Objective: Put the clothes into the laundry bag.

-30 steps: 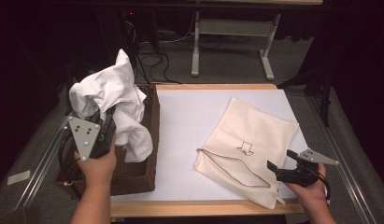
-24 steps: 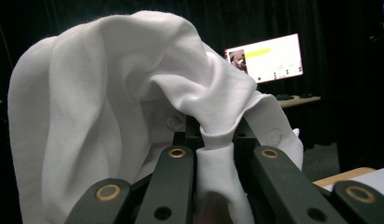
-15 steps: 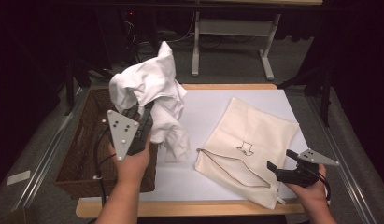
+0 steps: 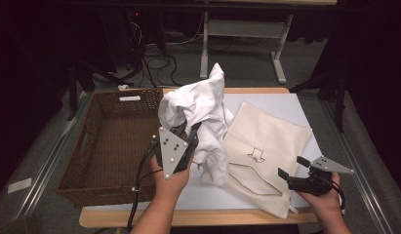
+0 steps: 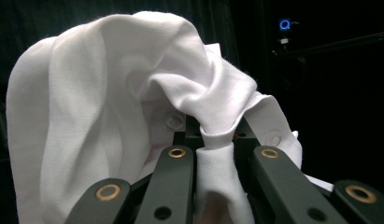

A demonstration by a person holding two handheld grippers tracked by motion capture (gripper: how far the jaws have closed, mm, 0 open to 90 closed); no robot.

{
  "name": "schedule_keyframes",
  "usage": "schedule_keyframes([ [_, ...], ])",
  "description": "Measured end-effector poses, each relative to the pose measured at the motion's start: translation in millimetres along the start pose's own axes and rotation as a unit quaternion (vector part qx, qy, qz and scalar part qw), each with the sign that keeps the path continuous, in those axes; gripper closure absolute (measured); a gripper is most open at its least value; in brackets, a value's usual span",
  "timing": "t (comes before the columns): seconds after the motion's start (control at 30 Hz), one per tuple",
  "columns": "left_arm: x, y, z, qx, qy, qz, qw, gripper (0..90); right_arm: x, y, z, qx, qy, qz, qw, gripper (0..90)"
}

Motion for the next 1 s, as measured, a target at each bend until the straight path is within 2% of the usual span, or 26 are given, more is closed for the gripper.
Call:
schedule_keyframes([
  [0.17,8.0,9.7,8.0,0.015,-0.001,-0.002,0.9999,82.7,-2.0,-12.3,-2.0,-0.007,-0.002,0.01,0.9999,14.6],
  [0.23,13.9,12.4,13.0,0.022,-0.006,-0.011,0.9997,82.6,-2.1,-15.8,-4.0,-0.011,-0.003,0.017,0.9998,15.4],
  [0.33,23.0,14.2,23.5,0.029,-0.011,-0.016,0.9994,82.6,-1.0,-21.2,-5.6,-0.022,-0.008,0.008,0.9997,17.7],
  [0.53,45.8,17.3,47.0,0.037,-0.012,-0.003,0.9992,82.6,-1.3,-28.9,-7.7,-0.022,-0.004,0.017,0.9996,23.7],
  [0.63,54.4,16.1,53.3,0.04,-0.012,0.004,0.9991,82.6,0.2,-32.6,-10.2,-0.019,-0.004,0.03,0.9994,28.2],
  [0.73,58.8,12.5,57.3,0.038,-0.014,-0.013,0.9991,82.5,0.9,-37.5,-14.8,-0.027,-0.009,0.035,0.999,29.3],
  [0.87,64.8,9.2,60.9,0.038,-0.018,-0.01,0.9991,82.5,3.3,-43.3,-20.9,-0.031,-0.022,0.035,0.9987,29.3],
  [1.0,64.1,6.3,64.1,0.035,-0.012,-0.002,0.9993,82.5,5.9,-46.7,-25.3,-0.034,-0.034,0.036,0.9982,30.8],
])
Point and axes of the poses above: each handheld gripper's, and its own axes: z roughly backward along the jaws, x roughly out of its underside, y roughly to its right, the point moved 8 cm from there along -z, roughly forward along the jaws, and after that the axes turned 4 degrees about -x, right-handed, at the moved point
